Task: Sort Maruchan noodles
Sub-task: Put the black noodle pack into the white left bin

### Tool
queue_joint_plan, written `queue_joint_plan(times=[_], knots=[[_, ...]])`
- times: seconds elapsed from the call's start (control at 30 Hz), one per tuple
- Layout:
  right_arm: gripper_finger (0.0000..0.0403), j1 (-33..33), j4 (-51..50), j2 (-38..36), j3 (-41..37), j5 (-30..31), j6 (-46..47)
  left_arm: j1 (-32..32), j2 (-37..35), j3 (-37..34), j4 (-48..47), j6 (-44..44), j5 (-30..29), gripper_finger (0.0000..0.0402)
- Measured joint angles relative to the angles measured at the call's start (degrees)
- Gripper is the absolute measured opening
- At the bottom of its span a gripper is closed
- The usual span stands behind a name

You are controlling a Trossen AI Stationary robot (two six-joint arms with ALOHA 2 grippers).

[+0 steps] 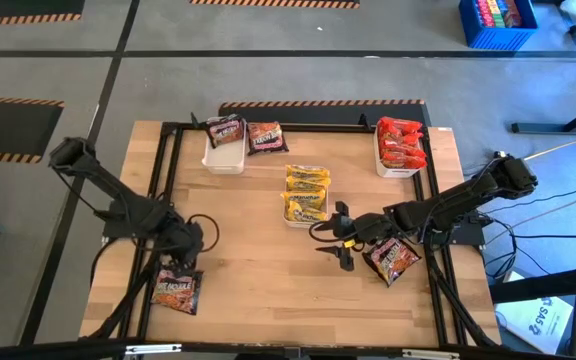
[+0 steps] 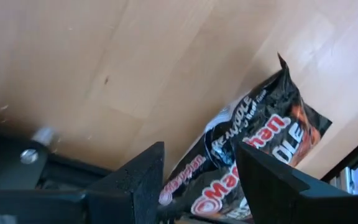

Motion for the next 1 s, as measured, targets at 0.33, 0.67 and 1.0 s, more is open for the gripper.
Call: queue_joint_plan(times=[0.33,0.67,1.0], knots=[[0.0248,0.0,-0.07,0.0,0.0,-0.7,-0.02,2.25,-0.07,-6.96,7.67,0.43,4.97,0.0192],[0.0248,0.0,-0.07,0.0,0.0,-2.82,-0.02,1.97,-0.08,-6.97,11.96,2.69,10.04,0.0192],[0.0248,0.0,-0.07,0.0,0.0,-2.8,-0.2,1.97,0.42,-11.39,16.59,3.43,11.04,0.0192]])
